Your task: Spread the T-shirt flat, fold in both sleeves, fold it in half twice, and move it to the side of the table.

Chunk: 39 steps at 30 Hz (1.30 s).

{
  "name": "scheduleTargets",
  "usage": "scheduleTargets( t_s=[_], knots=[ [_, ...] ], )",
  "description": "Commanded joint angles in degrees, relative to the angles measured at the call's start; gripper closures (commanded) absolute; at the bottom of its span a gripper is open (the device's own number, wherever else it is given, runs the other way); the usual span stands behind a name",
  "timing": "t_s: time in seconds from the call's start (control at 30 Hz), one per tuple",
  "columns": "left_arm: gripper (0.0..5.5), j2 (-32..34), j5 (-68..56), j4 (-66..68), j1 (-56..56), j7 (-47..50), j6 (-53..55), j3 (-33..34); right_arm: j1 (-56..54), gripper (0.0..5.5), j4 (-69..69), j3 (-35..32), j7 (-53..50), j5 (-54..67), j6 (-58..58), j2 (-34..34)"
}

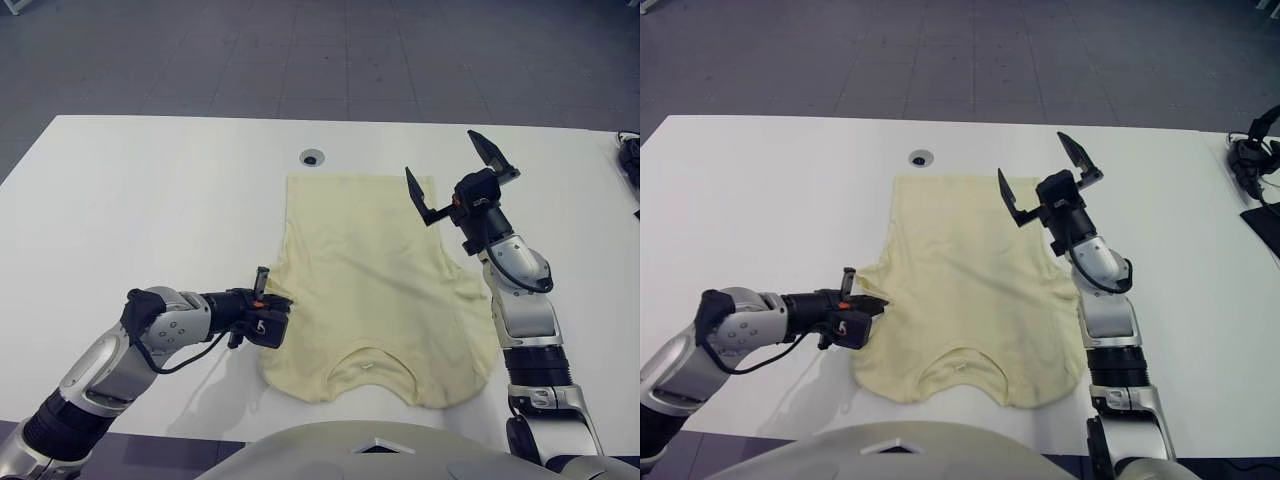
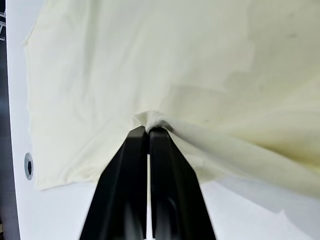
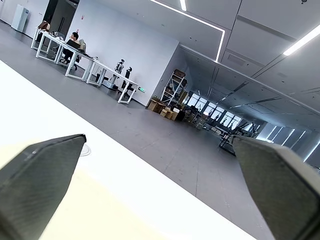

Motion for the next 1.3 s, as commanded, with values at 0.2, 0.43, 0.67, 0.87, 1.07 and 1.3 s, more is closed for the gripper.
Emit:
scheduleTargets(
  t_s=[0.2,0.43,0.67,0.87,1.07,1.3],
  knots=[
    [5.47,-3.63,1.82,0.23,-4.25,0.16,-0.66,-3.18,-0.12,0.10,0.04,0.60,-0.50,-1.19,-0.07,0.24],
    [5.47,-6.22,1.77,0.93,-6.16,0.39,0.38,-4.84,-0.27,0.10,0.31,0.75,-0.55,-1.61,-0.27,0.27],
    [5.47,-8.45,2.02,2.31,-6.41,0.44,1.11,-6.69,-0.19,0.10,0.38,0.78,-0.53,-1.79,-0.49,0.19],
    [5.47,-9.86,1.74,4.45,-6.40,0.75,1.03,-7.98,-0.07,0.10,0.10,0.77,-0.51,-1.86,-0.46,0.10],
    [5.05,-11.48,2.85,6.15,-6.27,1.95,1.80,-8.38,-0.19,0.10,0.10,0.94,-0.32,-1.86,-0.45,0.10],
    [3.76,-15.45,-0.12,5.79,-5.94,2.83,3.93,-9.24,-0.20,0.10,-0.06,1.03,-0.46,-1.97,-0.27,-0.04]
  ],
)
